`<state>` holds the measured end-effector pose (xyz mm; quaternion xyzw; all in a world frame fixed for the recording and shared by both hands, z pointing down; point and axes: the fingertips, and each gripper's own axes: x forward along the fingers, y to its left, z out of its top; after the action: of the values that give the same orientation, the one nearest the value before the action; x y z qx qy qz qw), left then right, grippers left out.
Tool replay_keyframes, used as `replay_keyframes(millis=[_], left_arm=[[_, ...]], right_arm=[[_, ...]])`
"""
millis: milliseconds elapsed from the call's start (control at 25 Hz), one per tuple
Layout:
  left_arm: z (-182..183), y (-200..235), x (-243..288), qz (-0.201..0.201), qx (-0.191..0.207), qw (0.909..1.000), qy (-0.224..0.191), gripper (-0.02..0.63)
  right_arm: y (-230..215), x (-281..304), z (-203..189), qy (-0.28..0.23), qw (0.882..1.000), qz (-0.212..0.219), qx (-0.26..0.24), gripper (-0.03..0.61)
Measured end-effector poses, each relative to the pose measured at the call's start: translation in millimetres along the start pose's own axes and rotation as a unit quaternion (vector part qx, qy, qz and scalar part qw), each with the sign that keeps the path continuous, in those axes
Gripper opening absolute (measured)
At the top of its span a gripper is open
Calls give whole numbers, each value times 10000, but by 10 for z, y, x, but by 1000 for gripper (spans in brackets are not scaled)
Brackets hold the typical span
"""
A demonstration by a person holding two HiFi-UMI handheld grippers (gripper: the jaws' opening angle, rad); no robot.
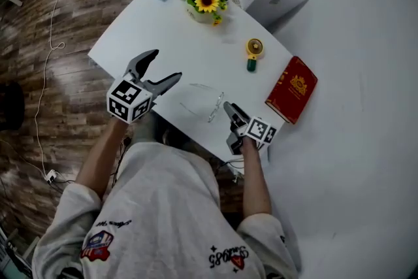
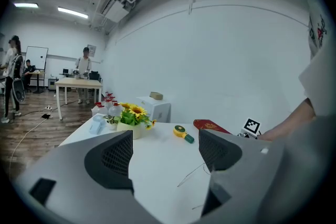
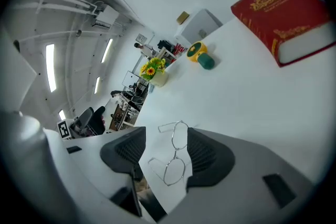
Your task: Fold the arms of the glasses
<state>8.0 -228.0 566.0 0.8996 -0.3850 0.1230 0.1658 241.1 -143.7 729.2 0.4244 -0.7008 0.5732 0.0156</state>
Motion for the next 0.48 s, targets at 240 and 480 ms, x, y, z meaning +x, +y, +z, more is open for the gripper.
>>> replay_keyframes(millis=[240, 480], left_arm=[[-119, 90, -133, 172, -123, 9998, 51, 387], [-201, 129, -208, 295, -218, 9993, 60, 387]], right_arm=[[-76, 135, -281, 663, 9950, 398, 636, 169], [-154, 225, -462, 1079, 9905, 300, 803, 140]])
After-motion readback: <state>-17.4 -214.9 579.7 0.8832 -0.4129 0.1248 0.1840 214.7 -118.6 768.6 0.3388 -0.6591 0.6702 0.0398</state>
